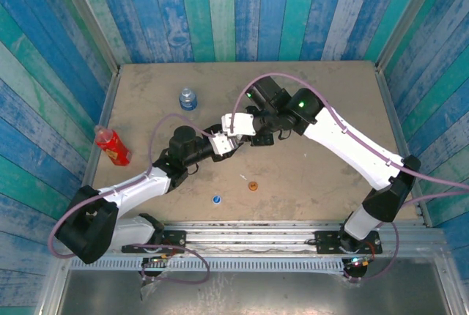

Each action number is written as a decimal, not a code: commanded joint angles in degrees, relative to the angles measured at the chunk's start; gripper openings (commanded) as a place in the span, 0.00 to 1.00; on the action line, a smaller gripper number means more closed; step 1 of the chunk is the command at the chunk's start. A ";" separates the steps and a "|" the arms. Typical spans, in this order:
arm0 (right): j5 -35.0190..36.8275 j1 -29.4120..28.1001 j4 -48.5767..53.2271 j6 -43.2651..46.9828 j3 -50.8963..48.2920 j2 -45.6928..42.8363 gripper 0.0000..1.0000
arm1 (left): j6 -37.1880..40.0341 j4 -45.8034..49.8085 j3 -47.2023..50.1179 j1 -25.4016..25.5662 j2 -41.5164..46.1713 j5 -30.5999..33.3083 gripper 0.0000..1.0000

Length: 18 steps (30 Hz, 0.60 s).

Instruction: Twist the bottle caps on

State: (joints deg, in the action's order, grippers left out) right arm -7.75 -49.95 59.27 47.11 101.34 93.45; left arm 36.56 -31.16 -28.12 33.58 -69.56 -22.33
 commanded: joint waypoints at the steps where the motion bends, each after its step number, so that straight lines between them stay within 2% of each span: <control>1: 1.39 0.19 -3.86 -17.53 -0.53 -0.34 0.09 | -0.97 -4.85 -0.71 0.08 1.43 1.19 0.62; 3: 6.50 0.53 -7.85 -36.64 -0.22 -0.29 0.09 | -0.90 -5.56 -0.58 0.08 1.35 2.76 0.62; 5: 5.94 1.88 -9.39 -56.74 -0.18 -0.44 0.10 | -0.70 -6.05 -0.37 0.10 1.20 3.69 0.62; 6: 1.06 2.98 -10.07 -66.57 -1.62 -0.84 0.12 | -0.62 -6.41 -0.27 0.16 1.14 3.88 0.62; 7: -4.35 3.89 -11.47 -71.11 -3.33 -1.38 0.16 | -0.52 -6.59 -0.23 0.16 1.09 3.98 0.62; 8: -5.63 4.26 -12.16 -73.71 -4.33 -1.91 0.17 | -0.46 -6.72 -0.18 0.13 1.09 4.04 0.62; 10: -5.28 4.76 -12.81 -72.45 -5.86 -3.06 0.25 | 0.05 -6.41 -0.10 0.11 1.25 3.59 0.62; 12: -4.40 5.55 -12.24 -65.78 -6.23 -3.99 0.36 | 0.10 -6.31 -0.13 0.12 1.44 3.23 0.62; 14: -3.67 5.92 -12.24 -56.71 -6.78 -5.47 0.46 | 0.09 -5.85 -0.14 0.10 1.44 2.56 0.62; 16: -5.51 5.93 -11.94 -43.88 -7.74 -7.30 0.59 | 0.16 -5.15 -0.43 0.11 1.23 1.97 0.62; 18: -8.34 5.75 -11.35 -30.77 -8.99 -9.23 0.63 | 0.43 -4.51 -0.69 0.13 0.93 1.33 0.62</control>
State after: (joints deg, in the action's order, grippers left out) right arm -13.87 -44.45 48.12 -0.86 93.49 87.90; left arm 36.25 -34.63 -28.12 33.50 -69.56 -18.63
